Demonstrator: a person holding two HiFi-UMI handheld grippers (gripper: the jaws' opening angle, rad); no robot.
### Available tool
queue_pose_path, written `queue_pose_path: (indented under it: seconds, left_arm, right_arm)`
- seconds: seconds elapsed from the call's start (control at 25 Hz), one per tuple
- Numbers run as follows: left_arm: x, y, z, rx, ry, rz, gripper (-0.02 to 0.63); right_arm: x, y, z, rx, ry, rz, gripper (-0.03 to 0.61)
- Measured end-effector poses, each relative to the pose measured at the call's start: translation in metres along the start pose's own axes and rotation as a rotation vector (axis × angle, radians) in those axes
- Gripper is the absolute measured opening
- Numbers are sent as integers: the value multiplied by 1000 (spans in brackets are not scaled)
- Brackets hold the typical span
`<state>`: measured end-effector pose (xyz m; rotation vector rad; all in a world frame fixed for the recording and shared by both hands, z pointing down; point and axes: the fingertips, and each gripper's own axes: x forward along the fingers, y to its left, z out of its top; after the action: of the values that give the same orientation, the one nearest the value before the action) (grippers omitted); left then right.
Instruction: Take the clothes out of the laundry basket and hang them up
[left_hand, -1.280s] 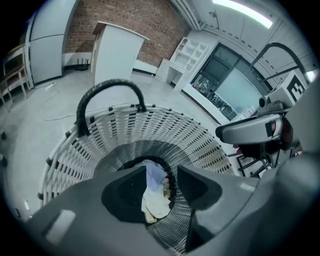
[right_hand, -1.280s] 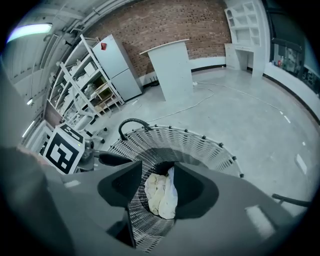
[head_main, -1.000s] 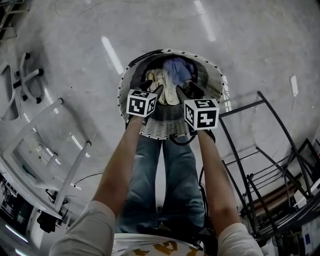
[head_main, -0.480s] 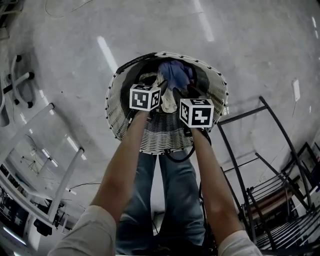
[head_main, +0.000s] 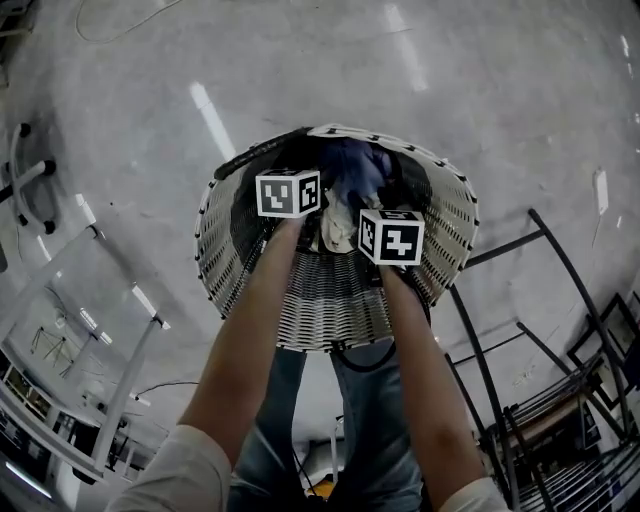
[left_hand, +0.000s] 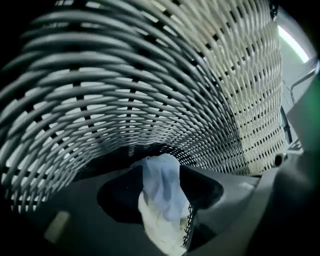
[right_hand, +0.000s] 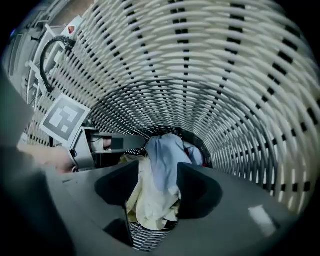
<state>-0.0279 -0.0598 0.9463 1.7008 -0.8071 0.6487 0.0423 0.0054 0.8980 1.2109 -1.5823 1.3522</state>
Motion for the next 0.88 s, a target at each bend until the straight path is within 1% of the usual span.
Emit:
queue_pose_path:
  seconds: [0.16,0.28,0.44,0.56,0.64,0.68,0.76,0.8,0.88]
  left_arm:
    - [23,8,-6,-63,-6,-21,239]
    - [37,13,-18,-78,6,-18,278]
    - [53,23,-26,-118,1,-24,315]
    - [63,24,-26,-124,-1,-30,321]
    - [67,24,-28,-115,11,-26,318]
    - [67,24,-30,-102,22,-20,284]
    - [66,21,-31,-64,44,-21,77]
    - [64,18,-30,-45,52,-33,20]
    - [60,10,-27,-24,63,-62,18]
  right_arm:
    - [19,-14,-6,-1,19,-20,287]
    - [29,-21,-16,-20,31,-36,293]
    - [38,-21,-21,-10,24,-31,295]
    - [43,-19,-24,-2,21,-21,295]
    - [44,-19,-28,-3,29,-18,295]
    - [43,-20,-29,-4,30,-17,295]
    - [41,-20,-28,4,27,-13,295]
    - [40,-20,-26,13,22,-10,295]
    - [37,-20,-22,27,12,-5,296]
